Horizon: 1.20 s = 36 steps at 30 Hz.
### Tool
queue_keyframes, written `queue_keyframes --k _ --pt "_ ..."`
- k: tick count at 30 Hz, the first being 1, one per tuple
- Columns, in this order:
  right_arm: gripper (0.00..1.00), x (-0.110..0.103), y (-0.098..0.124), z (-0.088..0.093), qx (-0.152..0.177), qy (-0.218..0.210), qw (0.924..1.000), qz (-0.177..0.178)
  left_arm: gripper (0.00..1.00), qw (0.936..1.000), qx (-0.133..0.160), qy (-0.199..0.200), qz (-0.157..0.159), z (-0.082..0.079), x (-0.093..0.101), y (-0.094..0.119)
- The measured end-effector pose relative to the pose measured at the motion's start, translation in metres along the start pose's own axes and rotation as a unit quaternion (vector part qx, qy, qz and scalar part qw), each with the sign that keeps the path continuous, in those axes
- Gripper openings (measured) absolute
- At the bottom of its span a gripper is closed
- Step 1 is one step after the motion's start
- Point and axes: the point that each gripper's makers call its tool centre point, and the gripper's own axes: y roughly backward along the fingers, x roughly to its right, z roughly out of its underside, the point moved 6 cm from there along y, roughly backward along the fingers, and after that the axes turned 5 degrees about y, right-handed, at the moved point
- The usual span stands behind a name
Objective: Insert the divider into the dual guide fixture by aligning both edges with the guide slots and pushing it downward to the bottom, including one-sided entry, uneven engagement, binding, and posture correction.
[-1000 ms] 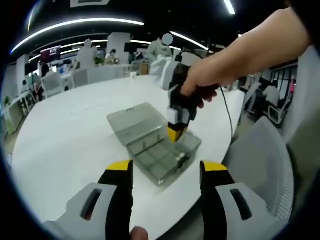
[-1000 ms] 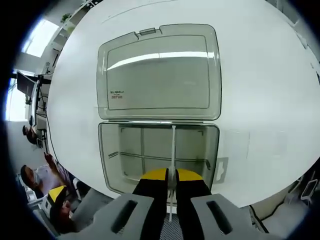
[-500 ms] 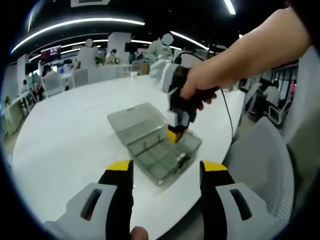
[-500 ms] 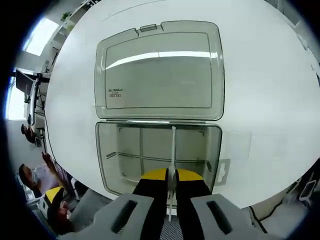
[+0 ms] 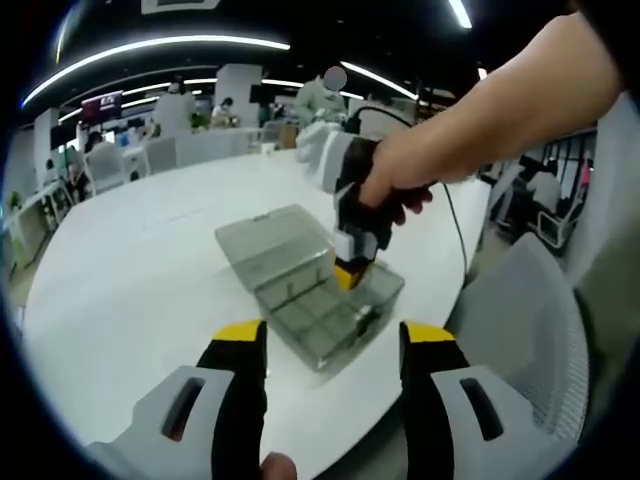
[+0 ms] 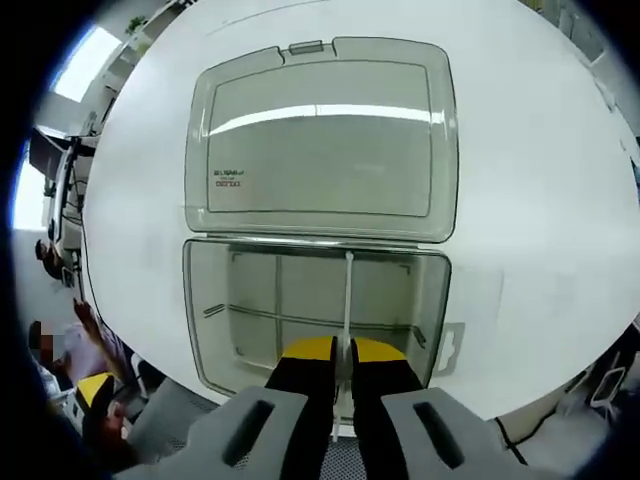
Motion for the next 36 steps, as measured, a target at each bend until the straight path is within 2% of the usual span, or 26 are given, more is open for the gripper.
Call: queue_keyframes --k 17,36 --pt "0.0 -0.003 -0.006 0.003 0.009 0.022 0.9995 0.019 0.5 1.0 -0.001 0.0 -0.001 0.001 -0.001 -0.001" --pt "0.0 -0.003 -0.012 0.004 0.016 0.041 0.9987 0.025 0.5 1.0 -0.001 0.0 -0.002 0.001 -0.001 -0.001"
